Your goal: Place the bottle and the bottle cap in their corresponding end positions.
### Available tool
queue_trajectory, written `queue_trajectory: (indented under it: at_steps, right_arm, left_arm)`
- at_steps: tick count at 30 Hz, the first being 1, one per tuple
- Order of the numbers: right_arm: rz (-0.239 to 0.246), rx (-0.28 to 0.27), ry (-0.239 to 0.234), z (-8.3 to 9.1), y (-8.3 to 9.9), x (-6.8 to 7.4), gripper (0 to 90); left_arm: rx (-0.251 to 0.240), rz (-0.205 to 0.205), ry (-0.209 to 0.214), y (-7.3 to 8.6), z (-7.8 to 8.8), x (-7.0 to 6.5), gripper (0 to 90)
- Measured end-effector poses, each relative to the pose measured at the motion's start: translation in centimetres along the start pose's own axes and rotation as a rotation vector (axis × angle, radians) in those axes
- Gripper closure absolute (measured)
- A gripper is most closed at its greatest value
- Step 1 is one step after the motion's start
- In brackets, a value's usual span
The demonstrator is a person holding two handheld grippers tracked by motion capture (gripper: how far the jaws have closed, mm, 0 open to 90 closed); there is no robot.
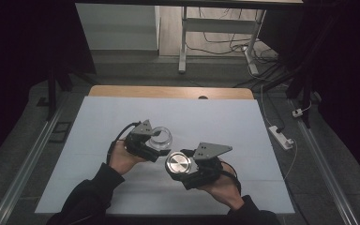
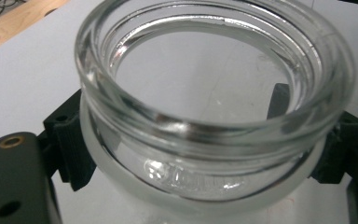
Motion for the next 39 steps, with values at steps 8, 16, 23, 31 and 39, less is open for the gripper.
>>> queue_trajectory:
  at_steps: [8,16,23,31,39]
  right_arm:
    - [-0.006,0.009,-0.001,-0.1,1.4,0.1,18.2]
    - [-0.002,0.026,-0.006,-1.1,2.9,0.3,18.2]
    - [0.003,0.041,-0.007,-2.1,3.7,0.4,18.2]
    - [0.025,0.061,-0.007,-3.4,4.6,0.3,18.2]
    - [0.034,0.083,-0.007,-4.7,5.4,0.0,18.2]
  left_arm:
    - [-0.005,-0.010,-0.026,-0.7,-0.7,1.2,14.9]
    - [-0.018,0.003,-0.058,-1.0,-1.8,2.4,14.9]
    - [-0.025,0.006,-0.075,-1.3,-2.7,3.2,14.9]
    - [-0.012,0.006,-0.093,-1.4,-4.3,4.5,14.9]
    - [-0.003,0.013,-0.106,-1.2,-5.6,5.4,14.9]
Point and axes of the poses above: each handheld gripper's, and its own axes: z roughly backward along the jaws, y roughly out of its underside, x roughly to its left, the point moved 9 cm from there along -z, roughly forward along the jaws, and after that the axes turned 7 degrees about -z, right-handed, at the moved point
